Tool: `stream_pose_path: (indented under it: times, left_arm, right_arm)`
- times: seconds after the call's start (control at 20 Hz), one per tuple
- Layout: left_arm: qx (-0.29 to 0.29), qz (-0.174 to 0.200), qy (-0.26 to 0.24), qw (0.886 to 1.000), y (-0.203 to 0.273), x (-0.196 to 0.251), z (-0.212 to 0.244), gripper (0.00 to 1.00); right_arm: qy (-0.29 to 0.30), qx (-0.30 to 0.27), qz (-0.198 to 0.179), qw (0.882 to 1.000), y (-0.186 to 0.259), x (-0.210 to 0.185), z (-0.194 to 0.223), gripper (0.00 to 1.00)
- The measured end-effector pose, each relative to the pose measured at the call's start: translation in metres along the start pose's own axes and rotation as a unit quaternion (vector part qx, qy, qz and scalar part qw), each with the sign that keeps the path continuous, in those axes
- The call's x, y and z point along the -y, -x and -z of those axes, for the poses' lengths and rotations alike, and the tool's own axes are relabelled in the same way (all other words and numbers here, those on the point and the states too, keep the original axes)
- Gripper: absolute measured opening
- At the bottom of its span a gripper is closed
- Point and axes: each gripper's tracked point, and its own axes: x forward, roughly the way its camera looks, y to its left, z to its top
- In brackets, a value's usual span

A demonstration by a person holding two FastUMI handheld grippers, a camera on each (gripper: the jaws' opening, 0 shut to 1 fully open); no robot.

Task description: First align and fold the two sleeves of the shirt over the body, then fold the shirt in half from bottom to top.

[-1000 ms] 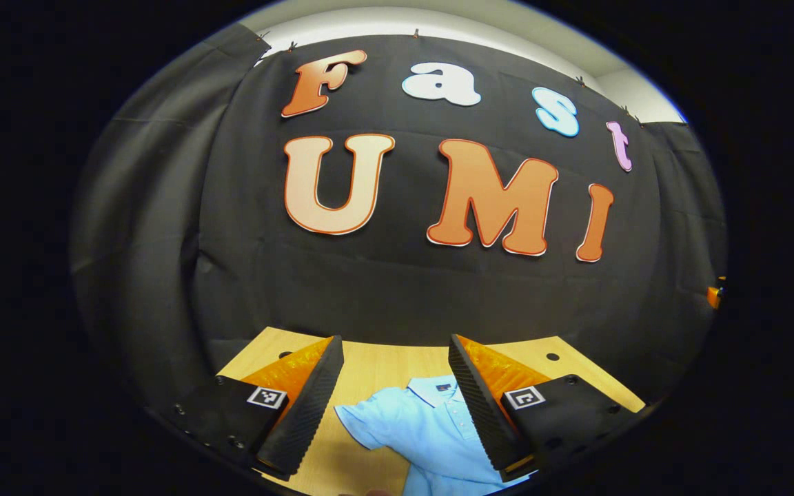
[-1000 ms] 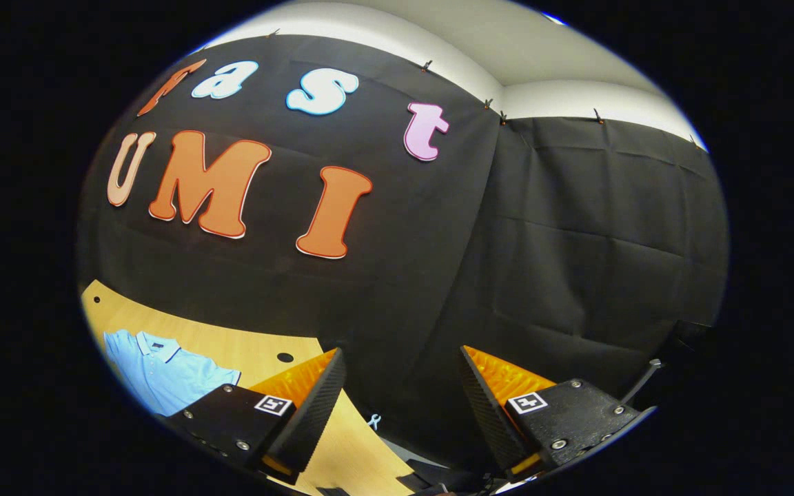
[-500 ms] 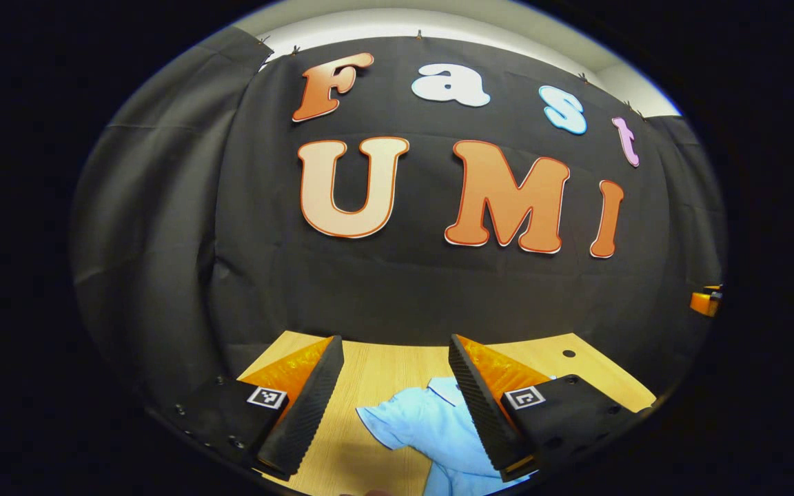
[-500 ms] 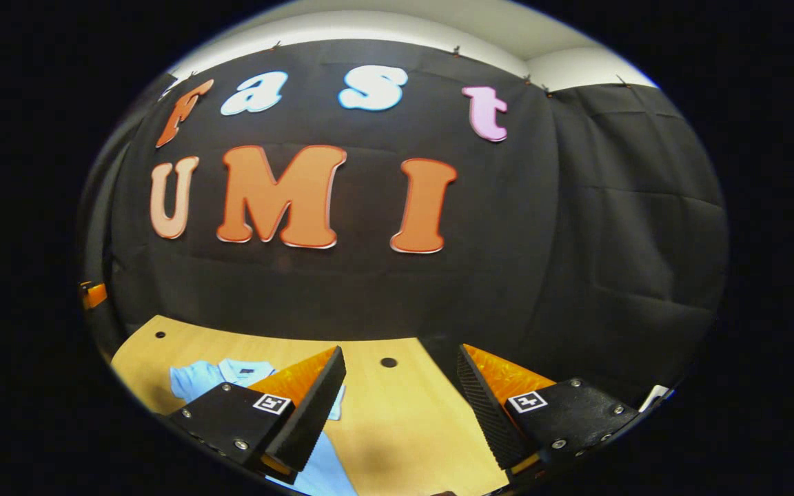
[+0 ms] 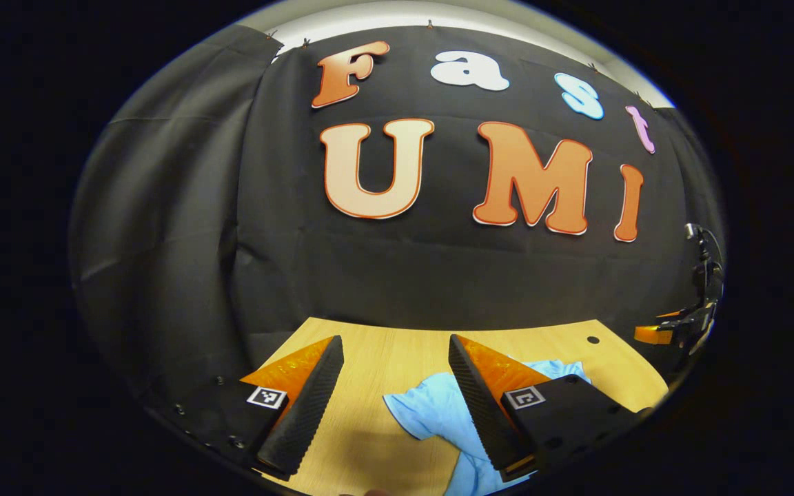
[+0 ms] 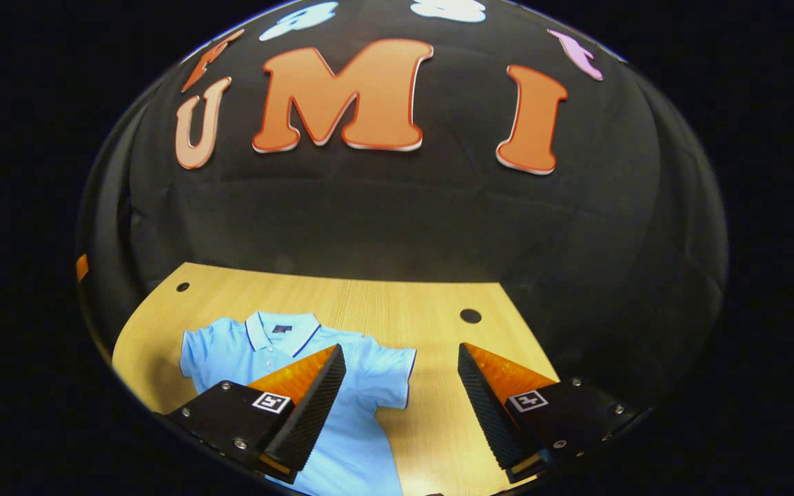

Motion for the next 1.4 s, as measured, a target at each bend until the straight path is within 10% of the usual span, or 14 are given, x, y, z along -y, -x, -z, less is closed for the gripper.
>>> stream_pose_path:
  times: [0.75, 1.4]
  left_arm:
    - [-0.063, -0.075, 0.015, 0.995, -0.042, -0.065, 0.042, 0.99]
    - [-0.106, -0.094, 0.035, 0.989, -0.053, -0.070, 0.068, 1.00]
  right_arm:
    - [-0.035, -0.286, 0.017, 0.957, -0.148, 0.018, 0.116, 0.99]
    - [-0.059, -0.343, 0.011, 0.937, -0.161, 0.006, 0.149, 0.89]
